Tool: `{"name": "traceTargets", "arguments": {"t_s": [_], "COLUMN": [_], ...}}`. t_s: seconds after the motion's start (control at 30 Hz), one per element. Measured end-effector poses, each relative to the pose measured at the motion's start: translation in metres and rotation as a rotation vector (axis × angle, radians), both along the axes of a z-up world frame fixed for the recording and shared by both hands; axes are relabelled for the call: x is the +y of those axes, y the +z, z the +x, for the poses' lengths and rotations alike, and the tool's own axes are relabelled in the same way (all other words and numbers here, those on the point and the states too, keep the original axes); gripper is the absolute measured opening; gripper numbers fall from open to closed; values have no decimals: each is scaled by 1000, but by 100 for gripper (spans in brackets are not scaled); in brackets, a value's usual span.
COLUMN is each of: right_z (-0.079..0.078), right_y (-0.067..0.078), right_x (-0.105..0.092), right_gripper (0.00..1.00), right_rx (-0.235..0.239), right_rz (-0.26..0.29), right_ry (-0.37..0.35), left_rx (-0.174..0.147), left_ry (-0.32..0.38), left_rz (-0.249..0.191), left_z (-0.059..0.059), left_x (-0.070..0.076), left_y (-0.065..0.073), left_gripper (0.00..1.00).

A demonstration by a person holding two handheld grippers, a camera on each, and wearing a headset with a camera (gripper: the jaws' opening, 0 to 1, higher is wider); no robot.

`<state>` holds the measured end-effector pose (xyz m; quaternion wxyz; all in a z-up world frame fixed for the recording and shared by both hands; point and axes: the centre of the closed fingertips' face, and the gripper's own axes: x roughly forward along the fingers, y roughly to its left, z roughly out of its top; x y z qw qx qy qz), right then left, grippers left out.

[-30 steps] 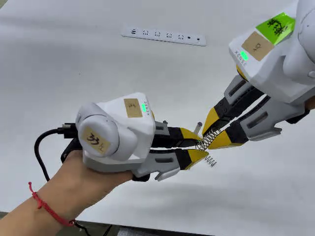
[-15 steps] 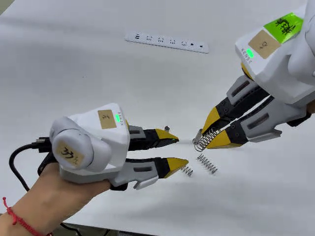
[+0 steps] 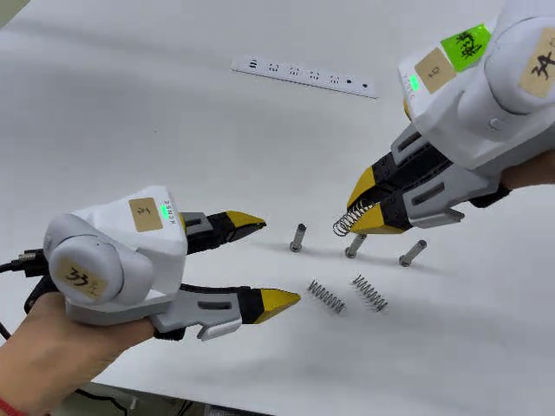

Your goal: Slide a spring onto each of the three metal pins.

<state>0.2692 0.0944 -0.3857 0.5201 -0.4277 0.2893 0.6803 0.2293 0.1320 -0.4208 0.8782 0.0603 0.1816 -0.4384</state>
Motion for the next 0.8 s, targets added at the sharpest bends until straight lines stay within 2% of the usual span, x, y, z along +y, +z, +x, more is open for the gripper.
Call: {"name": "traceTargets", "arguments": {"t_s": [0.23,0.37,0.43,0.5,0.8], "right_z": [19,28,34,35,38], "right_y": [-18,-30,-37,-43,-62], "right_x": [10,18,20,23,27], "right_gripper": [12,12,12,12,12], "right_rx": [-29,-35,-39,-39,-30], "right_rz": [-23,-34,-41,-50,-88], "right_ry": [-24,-35,-39,-37,-36], "left_rx": [-6,4,12,16,39], "left_ry": [1,5,5,2,10], "left_rz": [7,6,2,-1,-18], "left_z": [0,0,0,-1,-1], "left_x": [4,6,7,7,10], "left_y": [-5,-10,-13,-15,-20], "left_gripper": [68,73,79,84,91]}}
